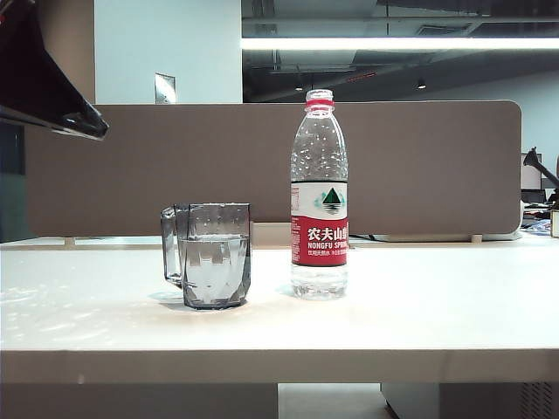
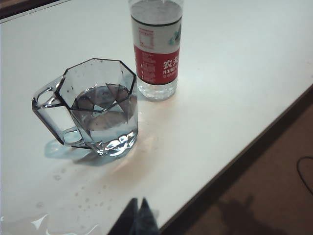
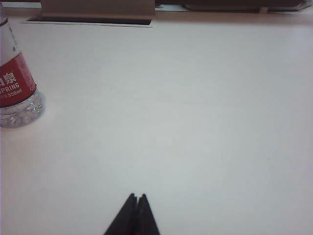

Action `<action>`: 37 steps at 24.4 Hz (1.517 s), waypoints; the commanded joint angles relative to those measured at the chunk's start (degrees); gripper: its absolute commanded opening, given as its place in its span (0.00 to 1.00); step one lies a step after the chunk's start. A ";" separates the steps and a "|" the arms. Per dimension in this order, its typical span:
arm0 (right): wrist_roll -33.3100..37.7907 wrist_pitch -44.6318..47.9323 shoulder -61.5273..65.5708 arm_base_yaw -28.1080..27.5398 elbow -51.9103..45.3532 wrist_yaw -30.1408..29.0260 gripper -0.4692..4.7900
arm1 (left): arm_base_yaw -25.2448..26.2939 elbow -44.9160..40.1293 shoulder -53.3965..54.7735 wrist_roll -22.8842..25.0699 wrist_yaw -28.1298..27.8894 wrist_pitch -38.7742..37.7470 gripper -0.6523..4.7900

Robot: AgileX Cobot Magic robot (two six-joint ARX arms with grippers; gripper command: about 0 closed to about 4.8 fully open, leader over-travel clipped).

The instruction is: Pick up the mineral water bottle on the table and pour water into the mug until it's half full.

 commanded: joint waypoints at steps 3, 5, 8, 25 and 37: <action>0.00 0.61 -0.02 0.00 -0.42 0.15 0.08 | 0.04 0.15 -0.09 -0.04 0.20 0.72 0.12; 0.00 0.61 -0.02 0.00 -0.42 0.15 0.08 | 0.04 0.15 -0.09 -0.04 0.20 0.70 0.12; 0.00 0.61 -0.02 0.00 -0.42 0.15 0.08 | 0.04 0.02 -0.13 -0.04 0.20 0.79 0.12; 0.00 0.61 -0.15 0.00 -0.42 0.15 0.08 | 24.72 -9.88 -16.48 -5.18 5.44 4.79 0.12; 0.00 0.63 -0.17 0.04 -0.42 0.15 0.08 | 33.68 -23.58 -31.34 -5.18 7.65 14.67 0.12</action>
